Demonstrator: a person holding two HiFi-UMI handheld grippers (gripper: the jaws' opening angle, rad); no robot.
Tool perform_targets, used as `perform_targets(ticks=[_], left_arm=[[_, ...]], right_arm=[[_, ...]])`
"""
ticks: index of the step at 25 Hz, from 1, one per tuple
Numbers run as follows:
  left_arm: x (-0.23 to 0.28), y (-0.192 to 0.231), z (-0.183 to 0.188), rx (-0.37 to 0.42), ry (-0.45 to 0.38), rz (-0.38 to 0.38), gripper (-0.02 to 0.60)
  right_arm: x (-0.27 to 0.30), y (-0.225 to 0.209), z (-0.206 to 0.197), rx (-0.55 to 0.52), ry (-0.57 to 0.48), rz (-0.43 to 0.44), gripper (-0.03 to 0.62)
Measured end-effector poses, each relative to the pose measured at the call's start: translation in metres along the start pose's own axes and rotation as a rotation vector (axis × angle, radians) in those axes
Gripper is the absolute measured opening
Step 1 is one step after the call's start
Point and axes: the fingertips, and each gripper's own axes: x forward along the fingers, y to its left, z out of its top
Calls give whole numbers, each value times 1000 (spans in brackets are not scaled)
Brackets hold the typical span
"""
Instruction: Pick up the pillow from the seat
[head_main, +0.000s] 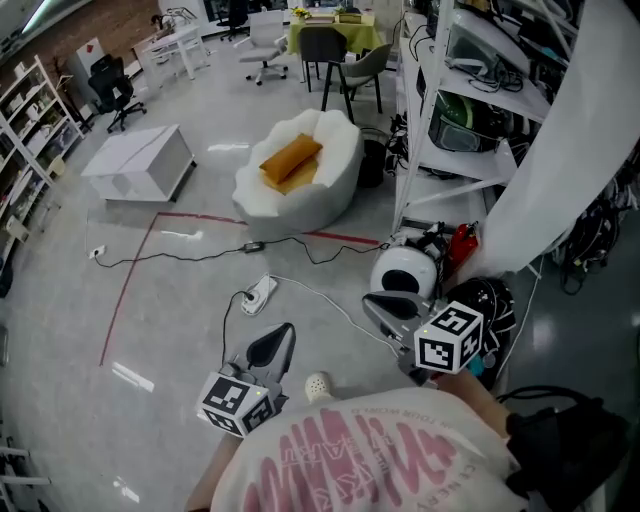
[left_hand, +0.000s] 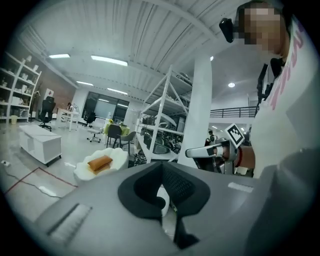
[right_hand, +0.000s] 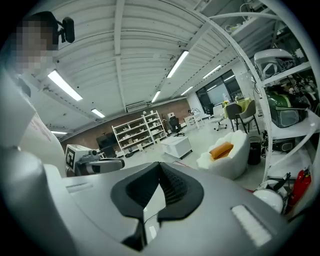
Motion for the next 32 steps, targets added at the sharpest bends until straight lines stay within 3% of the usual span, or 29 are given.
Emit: perform_targets(ticks=[3, 8, 17, 28, 32], left_arm=[[9, 29, 11, -1, 2, -8, 15], [17, 80, 23, 0, 8, -19, 15], [27, 152, 35, -2, 10, -26, 15], [39, 181, 31, -49, 13, -69, 15], [41, 192, 30, -54, 0, -53, 15]], right_arm=[[31, -4, 11, -48, 40, 2, 6], [83, -18, 13, -127, 145, -76, 6], [152, -34, 31, -37, 121, -105, 6], [166, -51, 32, 14, 122, -178, 6], [173, -60, 29, 49, 132, -189, 6]])
